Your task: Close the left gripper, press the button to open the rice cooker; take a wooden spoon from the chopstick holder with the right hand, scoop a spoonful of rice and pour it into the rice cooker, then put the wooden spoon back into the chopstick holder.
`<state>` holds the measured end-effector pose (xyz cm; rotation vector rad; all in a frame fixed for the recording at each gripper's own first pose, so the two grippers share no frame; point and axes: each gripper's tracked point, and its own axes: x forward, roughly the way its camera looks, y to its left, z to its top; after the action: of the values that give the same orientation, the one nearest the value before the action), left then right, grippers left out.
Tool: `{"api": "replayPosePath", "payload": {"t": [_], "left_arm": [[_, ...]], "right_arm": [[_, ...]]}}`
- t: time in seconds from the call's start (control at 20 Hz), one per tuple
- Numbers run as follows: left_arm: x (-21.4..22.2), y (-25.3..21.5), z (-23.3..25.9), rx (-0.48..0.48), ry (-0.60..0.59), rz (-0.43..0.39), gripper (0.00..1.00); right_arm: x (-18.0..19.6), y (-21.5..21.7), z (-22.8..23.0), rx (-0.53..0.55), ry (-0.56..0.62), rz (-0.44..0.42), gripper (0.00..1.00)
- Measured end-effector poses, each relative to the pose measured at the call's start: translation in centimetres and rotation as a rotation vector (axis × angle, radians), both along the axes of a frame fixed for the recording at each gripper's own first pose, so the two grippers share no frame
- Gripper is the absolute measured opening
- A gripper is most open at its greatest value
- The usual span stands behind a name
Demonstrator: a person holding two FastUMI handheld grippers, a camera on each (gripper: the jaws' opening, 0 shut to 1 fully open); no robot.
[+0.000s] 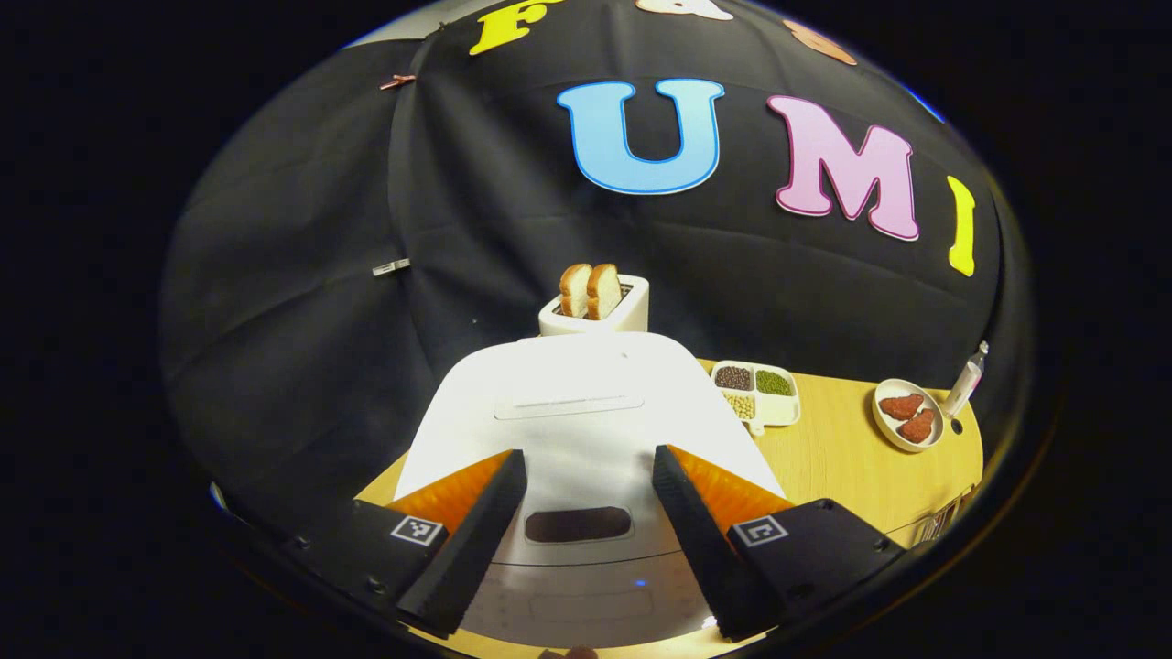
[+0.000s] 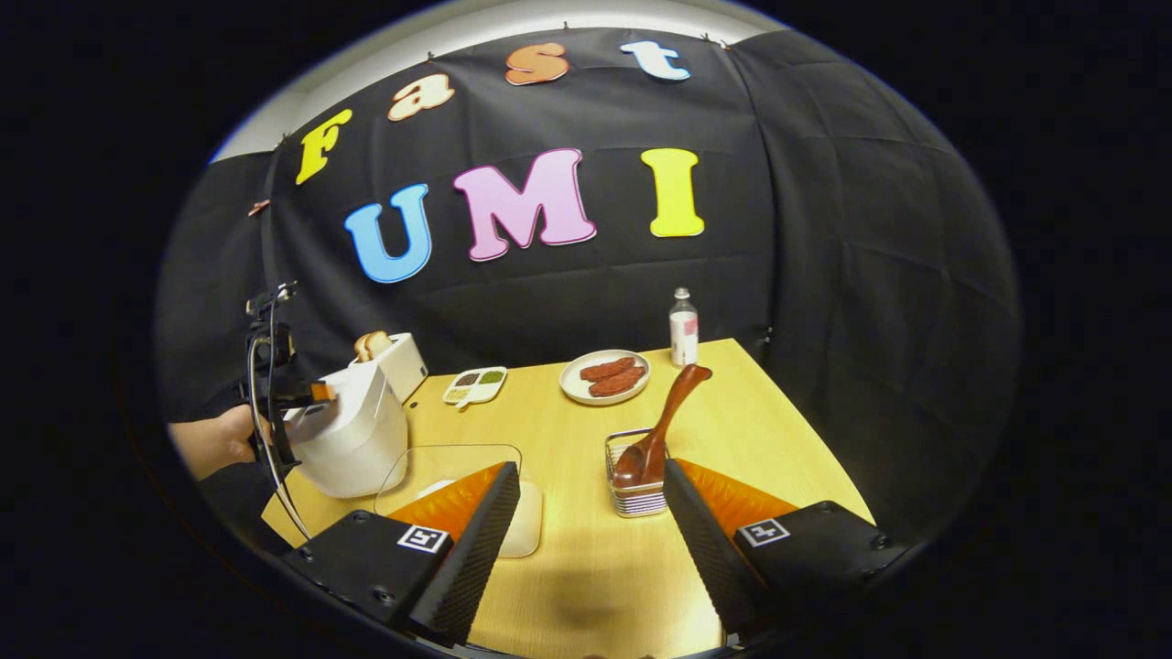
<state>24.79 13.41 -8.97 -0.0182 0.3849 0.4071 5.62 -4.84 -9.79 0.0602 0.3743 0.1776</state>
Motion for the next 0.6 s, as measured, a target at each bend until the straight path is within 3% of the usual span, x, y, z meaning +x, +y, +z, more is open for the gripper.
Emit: {"api": "replayPosePath", "payload": {"t": [0.2,0.35,0.6], "left_arm": [[-1.1,-0.3,1.2,0.028,-0.022,-0.023,0.99],[-2.9,-1.3,6.8,0.082,-0.172,-0.065,0.97],[-10.0,-6.4,14.1,0.133,-0.342,-0.184,0.97]], "right_arm": [[0.8,1.9,1.2,-0.002,-0.038,0.033,0.99],[1.2,3.0,2.1,-0.008,-0.06,0.051,0.99],[3.0,4.4,5.7,-0.004,-0.141,0.037,0.99]]}}
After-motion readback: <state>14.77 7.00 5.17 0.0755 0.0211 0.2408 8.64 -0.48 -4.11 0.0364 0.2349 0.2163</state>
